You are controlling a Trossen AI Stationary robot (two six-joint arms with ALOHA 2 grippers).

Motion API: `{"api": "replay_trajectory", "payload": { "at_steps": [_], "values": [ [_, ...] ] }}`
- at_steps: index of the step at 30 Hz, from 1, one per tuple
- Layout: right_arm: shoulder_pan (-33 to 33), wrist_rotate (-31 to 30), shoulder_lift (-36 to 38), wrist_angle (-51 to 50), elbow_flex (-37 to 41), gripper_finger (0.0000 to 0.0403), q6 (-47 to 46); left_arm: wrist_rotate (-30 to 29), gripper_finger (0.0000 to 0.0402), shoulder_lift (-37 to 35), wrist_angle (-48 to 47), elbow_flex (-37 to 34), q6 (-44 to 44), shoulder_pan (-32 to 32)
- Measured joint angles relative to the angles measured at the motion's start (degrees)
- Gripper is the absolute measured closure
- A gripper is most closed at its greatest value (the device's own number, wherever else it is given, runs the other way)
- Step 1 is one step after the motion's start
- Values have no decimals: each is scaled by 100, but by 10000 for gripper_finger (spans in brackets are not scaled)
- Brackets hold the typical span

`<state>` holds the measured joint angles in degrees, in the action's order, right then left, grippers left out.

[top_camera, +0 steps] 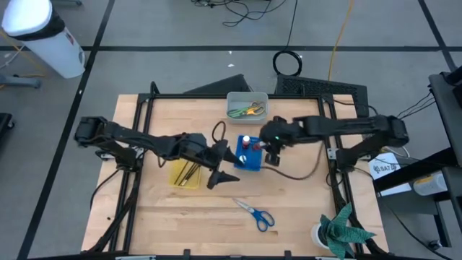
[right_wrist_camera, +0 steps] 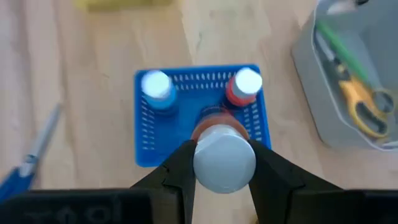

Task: Pick & Place Paint Supplies
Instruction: Put the orange paint bottle into the blue bin

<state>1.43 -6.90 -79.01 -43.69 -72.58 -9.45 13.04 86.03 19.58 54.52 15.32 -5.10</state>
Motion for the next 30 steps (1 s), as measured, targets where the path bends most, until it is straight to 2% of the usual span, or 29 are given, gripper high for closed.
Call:
{"api": "replay_trajectory", "payload": {
  "at_steps": [10,27,30],
  "values": [
    [686,416,-911,116,0,297,471,0,67,-198,-342,-2,-175,7],
    [838,563,-1729,213,-6,297,719,-4,76,-198,-489,-2,-132,63],
    [838,559,-1733,249,-7,276,719,-4,71,-196,-489,-2,-132,63]
  ]
}}
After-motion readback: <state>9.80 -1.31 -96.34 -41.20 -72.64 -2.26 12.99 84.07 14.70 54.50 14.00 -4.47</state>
